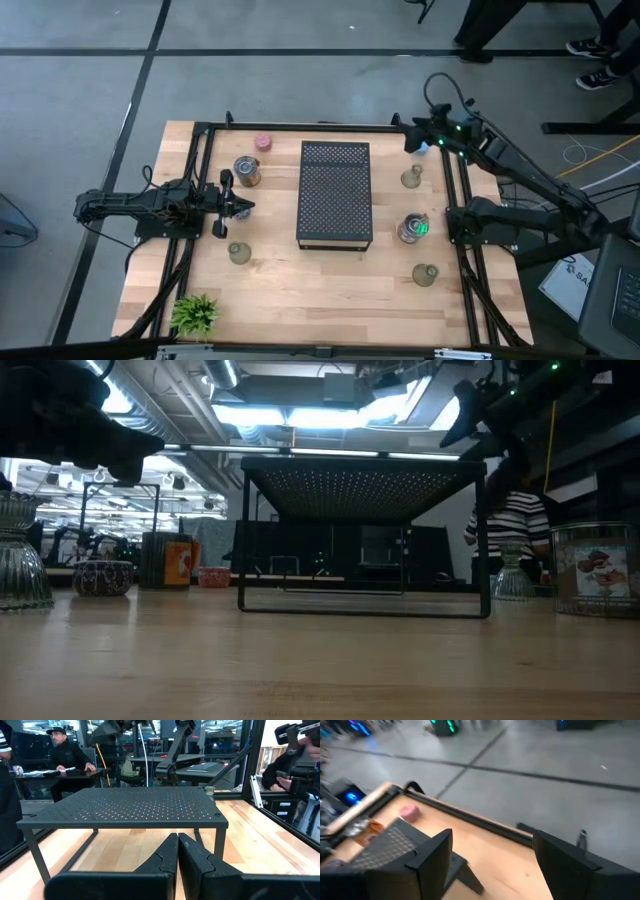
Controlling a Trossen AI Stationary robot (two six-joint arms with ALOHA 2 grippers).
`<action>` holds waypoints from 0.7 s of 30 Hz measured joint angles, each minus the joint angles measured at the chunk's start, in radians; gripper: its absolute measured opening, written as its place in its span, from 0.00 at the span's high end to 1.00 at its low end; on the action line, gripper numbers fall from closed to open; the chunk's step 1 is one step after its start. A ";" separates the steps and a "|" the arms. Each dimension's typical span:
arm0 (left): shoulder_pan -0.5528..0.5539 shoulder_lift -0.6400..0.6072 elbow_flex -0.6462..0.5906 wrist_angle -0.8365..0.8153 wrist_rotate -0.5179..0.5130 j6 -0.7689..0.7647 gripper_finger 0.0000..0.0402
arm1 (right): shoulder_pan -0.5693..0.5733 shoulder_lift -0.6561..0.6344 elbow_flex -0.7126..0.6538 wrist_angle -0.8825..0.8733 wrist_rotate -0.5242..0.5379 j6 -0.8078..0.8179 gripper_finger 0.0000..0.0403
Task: Pick & Place candle stick holders
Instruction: Put the patterned blue scented candle on the shelf
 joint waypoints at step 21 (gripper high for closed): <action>0.000 0.000 0.000 0.000 0.000 -0.001 0.98 | -0.136 0.323 0.129 -0.514 0.091 0.044 0.31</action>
